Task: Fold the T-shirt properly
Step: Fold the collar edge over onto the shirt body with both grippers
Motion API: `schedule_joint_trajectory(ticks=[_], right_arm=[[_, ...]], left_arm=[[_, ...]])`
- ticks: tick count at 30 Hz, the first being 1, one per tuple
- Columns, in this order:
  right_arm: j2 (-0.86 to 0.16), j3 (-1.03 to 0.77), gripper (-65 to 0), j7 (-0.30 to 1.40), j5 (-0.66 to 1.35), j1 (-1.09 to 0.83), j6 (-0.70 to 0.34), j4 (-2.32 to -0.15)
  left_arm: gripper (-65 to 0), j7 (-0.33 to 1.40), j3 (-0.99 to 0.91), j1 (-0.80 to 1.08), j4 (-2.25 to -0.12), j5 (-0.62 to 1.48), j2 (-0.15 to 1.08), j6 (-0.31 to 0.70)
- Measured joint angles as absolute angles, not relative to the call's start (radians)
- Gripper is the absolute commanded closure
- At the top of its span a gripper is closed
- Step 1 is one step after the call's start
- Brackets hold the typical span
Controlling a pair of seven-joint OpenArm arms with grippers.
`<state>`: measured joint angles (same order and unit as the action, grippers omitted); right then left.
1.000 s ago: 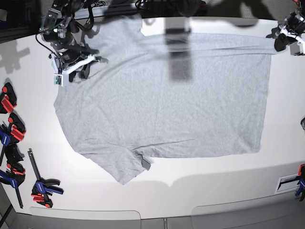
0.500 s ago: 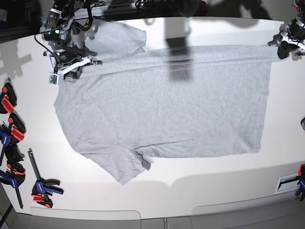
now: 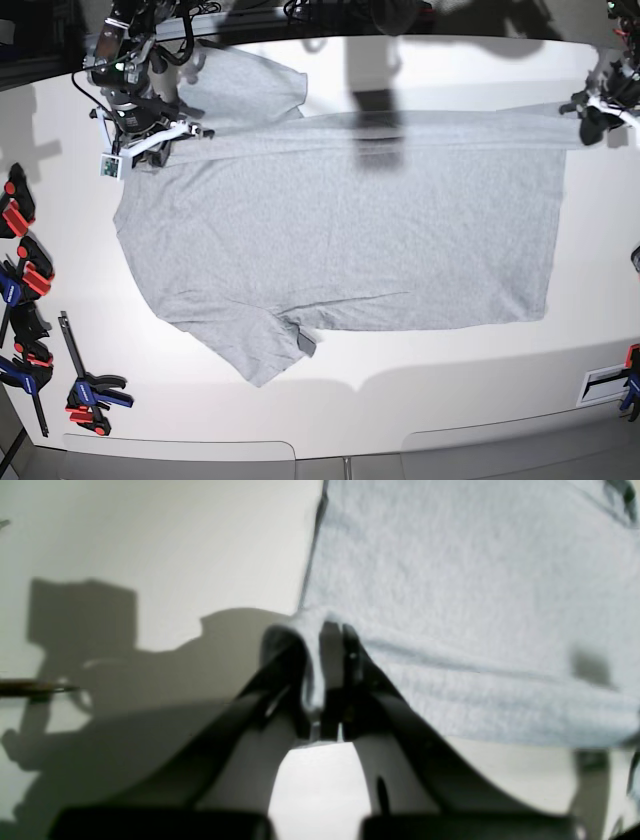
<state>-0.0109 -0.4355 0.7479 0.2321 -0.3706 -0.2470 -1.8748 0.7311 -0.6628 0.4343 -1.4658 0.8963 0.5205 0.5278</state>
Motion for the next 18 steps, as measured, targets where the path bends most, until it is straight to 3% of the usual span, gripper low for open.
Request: schedule_joint_trajectory(ticks=[5, 10, 18], right_arm=[[-0.001, -0.436, 0.0, 0.740, 0.209, -0.366, -0.242, -1.875], [0.000, -0.436, 0.0, 0.741, 0.209, -0.366, -0.237, -1.875], [0.000, -0.434, 0.0, 0.711, 0.188, -0.366, -0.209, -1.874]], left_arm=[[0.0, 0.685, -0.570, 0.392, -1.464, 0.756, 0.521, 0.520], [0.0, 0.625, -0.569, 0.379, -1.464, 0.669, 0.527, 0.379], [0.0, 0.628, -0.569, 0.379, -1.464, 0.654, 0.527, 0.375]])
